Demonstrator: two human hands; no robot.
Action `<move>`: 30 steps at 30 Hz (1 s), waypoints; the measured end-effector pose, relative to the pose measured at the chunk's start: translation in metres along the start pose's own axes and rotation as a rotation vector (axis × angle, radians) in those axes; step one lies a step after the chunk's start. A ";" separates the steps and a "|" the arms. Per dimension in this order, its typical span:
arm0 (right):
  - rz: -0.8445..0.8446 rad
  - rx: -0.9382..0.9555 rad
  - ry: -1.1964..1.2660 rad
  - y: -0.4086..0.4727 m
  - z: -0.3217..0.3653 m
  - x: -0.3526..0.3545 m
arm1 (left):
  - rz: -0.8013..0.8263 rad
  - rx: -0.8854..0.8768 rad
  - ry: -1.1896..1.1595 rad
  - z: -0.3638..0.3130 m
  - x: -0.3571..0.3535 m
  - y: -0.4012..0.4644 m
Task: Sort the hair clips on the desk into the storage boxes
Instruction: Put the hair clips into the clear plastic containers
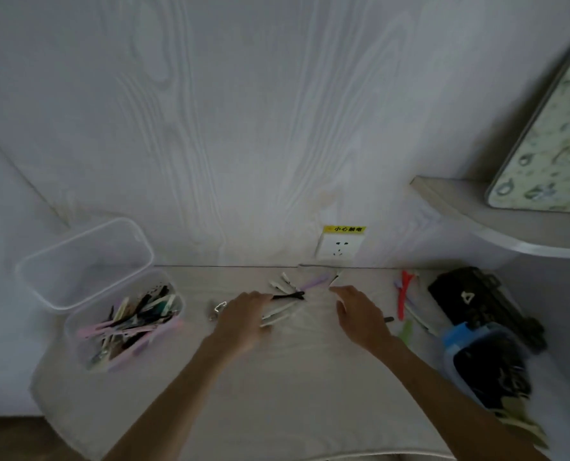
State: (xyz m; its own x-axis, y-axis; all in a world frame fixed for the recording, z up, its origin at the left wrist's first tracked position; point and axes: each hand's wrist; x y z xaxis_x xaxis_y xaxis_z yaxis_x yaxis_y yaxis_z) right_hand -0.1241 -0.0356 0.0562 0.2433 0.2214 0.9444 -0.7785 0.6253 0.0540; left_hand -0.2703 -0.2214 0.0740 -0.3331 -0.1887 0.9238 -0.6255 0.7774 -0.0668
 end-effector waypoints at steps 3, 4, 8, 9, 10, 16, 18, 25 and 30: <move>-0.013 -0.244 0.036 0.019 0.006 0.002 | -0.030 0.008 -0.037 -0.004 -0.030 -0.008; -0.010 -0.373 0.090 0.027 0.011 -0.001 | -0.049 0.020 -0.071 -0.003 -0.036 -0.011; 0.020 -0.552 0.189 0.050 0.040 -0.025 | -0.062 0.016 -0.137 0.004 -0.041 -0.015; 0.011 -0.542 0.191 0.053 0.048 -0.032 | -0.053 0.008 -0.152 0.005 -0.039 -0.014; 0.003 -0.517 0.189 0.055 0.056 -0.040 | -0.037 0.013 -0.179 0.008 -0.038 -0.014; 0.056 -0.043 0.000 0.045 0.057 -0.061 | -0.004 0.029 -0.322 0.023 -0.031 -0.015; 0.109 0.052 0.090 0.036 0.048 -0.050 | -0.010 0.022 -0.350 0.024 -0.030 -0.014; 0.544 0.285 0.102 -0.014 0.031 -0.023 | -0.008 0.030 -0.478 0.003 -0.040 -0.023; 0.375 0.321 0.109 -0.043 0.024 -0.025 | -0.006 -0.036 -0.187 0.005 -0.040 -0.032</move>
State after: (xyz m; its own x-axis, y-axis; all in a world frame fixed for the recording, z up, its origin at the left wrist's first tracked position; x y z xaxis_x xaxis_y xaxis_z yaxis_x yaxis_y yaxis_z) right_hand -0.1106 -0.0854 0.0382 -0.0413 0.4745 0.8793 -0.9583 0.2303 -0.1693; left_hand -0.2400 -0.2418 0.0370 -0.4568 -0.2988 0.8379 -0.6035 0.7961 -0.0452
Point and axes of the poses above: each hand's wrist, its own y-axis towards the middle knuckle, its own x-axis out of the back of the hand, z = x × y, and after that the axes turned 12 degrees about -z, right-handed
